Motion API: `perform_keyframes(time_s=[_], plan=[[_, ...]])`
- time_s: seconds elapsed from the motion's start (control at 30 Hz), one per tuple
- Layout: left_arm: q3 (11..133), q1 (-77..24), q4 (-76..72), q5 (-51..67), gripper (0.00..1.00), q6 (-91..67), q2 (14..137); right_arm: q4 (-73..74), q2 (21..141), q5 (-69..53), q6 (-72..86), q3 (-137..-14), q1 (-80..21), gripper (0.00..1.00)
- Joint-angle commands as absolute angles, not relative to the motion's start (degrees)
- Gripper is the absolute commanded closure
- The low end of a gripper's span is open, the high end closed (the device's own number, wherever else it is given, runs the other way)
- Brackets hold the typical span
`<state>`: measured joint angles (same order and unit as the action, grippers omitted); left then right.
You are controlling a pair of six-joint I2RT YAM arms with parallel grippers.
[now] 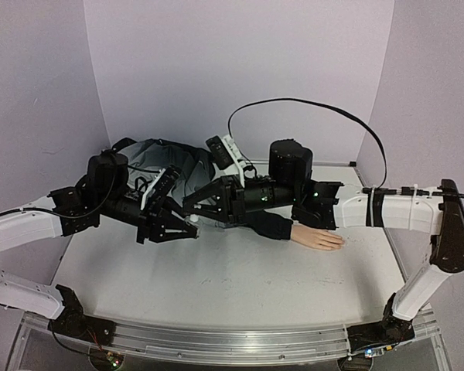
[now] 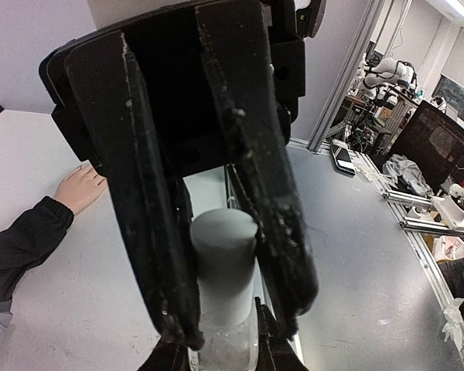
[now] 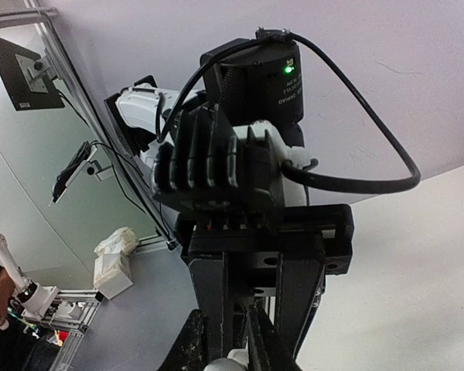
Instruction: Paint the nails
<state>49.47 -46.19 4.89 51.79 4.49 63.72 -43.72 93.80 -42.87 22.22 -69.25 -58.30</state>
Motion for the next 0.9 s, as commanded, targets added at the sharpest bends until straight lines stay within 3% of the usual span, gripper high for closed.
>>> perform_keyframes(time_s=[0.0,0.13,0.2,0.33,0.4,0.5,0.57,0.6,0.7,0.87], plan=[[51.64,-46.58,1.43,51.85,1.00,5.15,62.35,-47.95,94.97,-46.64,22.92,-72.25,-58.23,0.90],[51.17,-46.55,1.49,47.95,1.00,5.72,61.25,-47.95,95.30,-46.10,23.03,-71.70,-58.24,0.90],[50.99,-46.53,1.49,43.34,1.00,5.67,60.56,-47.97,95.45,-44.98,23.16,-71.57,-58.26,1.00],[49.71,-46.49,1.49,22.83,1.00,5.74,58.60,-44.32,95.98,-32.96,23.04,-71.62,-59.88,1.00],[49.07,-46.51,1.54,9.84,1.00,6.81,57.93,-40.85,96.55,-18.75,22.90,-72.27,-62.57,1.00],[48.23,-46.49,1.65,-8.63,1.00,8.21,57.21,-30.58,100.83,17.72,25.03,-77.93,-70.59,1.00],[48.00,-46.49,1.82,-13.80,1.00,8.89,56.78,-19.91,106.71,37.33,30.86,-88.95,-75.16,1.00],[47.92,-46.49,1.79,-14.53,1.00,9.08,56.56,-15.32,109.71,40.37,33.48,-93.66,-76.92,1.00],[47.98,-46.49,1.91,-12.64,1.00,9.28,56.33,-14.82,113.03,37.95,36.67,-98.83,-79.25,1.00],[47.99,-46.49,2.06,-8.73,1.00,9.61,56.00,-23.54,107.69,31.01,30.62,-94.15,-77.67,1.00]])
